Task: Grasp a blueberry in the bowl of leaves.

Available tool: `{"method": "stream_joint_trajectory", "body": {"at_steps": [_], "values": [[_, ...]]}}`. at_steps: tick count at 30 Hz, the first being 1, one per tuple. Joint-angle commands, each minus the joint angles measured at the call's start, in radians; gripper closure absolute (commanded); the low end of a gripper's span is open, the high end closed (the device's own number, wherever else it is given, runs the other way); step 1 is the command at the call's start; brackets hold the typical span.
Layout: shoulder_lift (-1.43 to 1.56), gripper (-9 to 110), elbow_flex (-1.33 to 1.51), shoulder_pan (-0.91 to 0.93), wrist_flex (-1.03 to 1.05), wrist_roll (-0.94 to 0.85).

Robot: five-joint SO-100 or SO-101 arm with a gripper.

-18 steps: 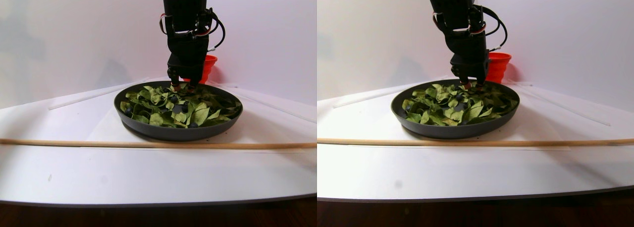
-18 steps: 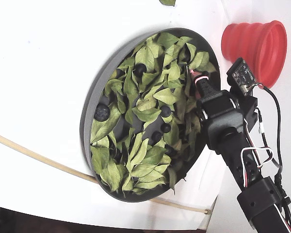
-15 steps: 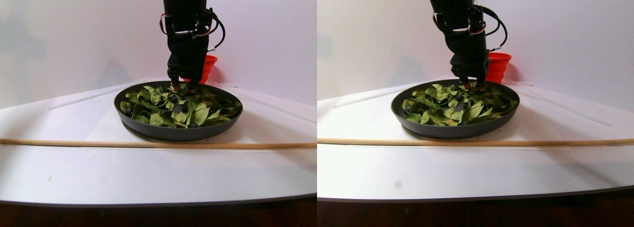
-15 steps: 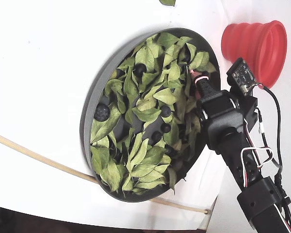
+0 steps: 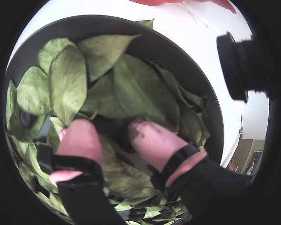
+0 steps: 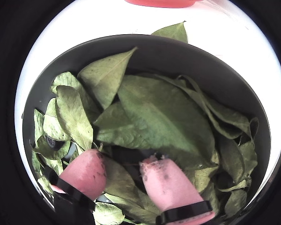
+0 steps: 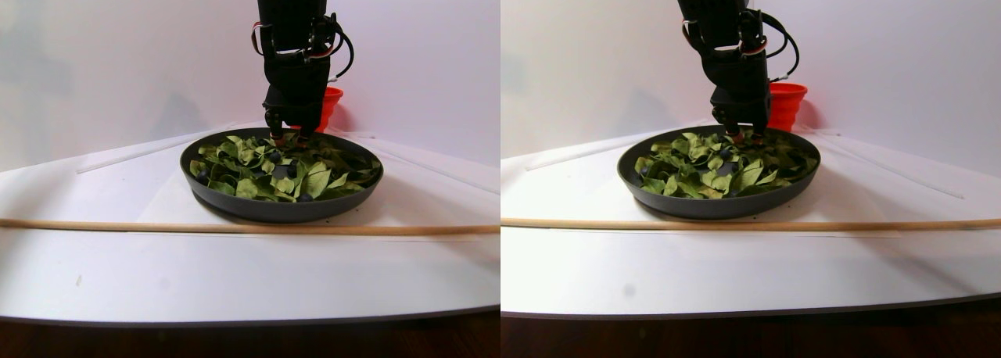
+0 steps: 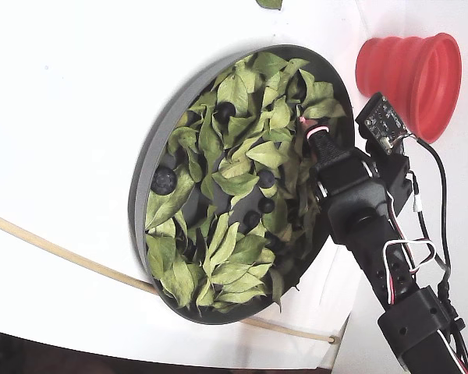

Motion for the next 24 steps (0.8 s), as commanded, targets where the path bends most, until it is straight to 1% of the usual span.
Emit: {"method": "stream_joint_trajectory", "body": {"at_steps": [1,24], "values": [[0.075,87,-0.021,0.025,-0.012,-0.009],[0.144,88,-0.012,0.026,-0.012,-0.048]]}}
